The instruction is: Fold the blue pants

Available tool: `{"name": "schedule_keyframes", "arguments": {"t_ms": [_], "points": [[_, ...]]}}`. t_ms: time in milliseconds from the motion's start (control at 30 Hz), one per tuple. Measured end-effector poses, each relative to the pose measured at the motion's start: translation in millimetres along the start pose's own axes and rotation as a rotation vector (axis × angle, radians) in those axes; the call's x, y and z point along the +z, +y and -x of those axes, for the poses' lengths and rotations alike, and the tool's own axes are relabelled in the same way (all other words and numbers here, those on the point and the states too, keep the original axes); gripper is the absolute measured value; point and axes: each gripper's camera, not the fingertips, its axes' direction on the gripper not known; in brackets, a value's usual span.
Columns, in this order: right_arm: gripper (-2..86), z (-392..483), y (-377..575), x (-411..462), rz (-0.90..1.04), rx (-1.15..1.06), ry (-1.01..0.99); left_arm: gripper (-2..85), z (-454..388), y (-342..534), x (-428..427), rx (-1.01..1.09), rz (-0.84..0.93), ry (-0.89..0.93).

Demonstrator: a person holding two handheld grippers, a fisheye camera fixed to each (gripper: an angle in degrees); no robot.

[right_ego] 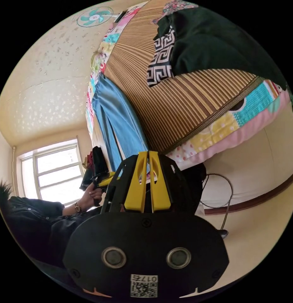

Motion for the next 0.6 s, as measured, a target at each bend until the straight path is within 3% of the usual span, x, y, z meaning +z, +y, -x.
{"name": "schedule_keyframes", "arguments": {"t_ms": [100,267,367,467,600], "points": [[0.8,47,9,-14,0.024,-0.13,0.02,14.5,-61,2,-44,0.231,-0.068,-0.077],[1.2,137,23,-15,0.129,-0.379,-0.022,17.8,-187,11,-40,0.581,0.064,-0.082],[1.7,160,15,4,0.337,-0.536,-0.079,9.8,-201,12,-11,0.565,0.178,-0.135],[2.5,154,-28,19,0.631,-0.708,-0.061,0.4,-190,24,-13,0.531,0.139,-0.123],[5.1,130,-153,25,0.587,-0.567,0.197,-0.7,-174,39,-26,0.484,0.099,-0.081]]}}
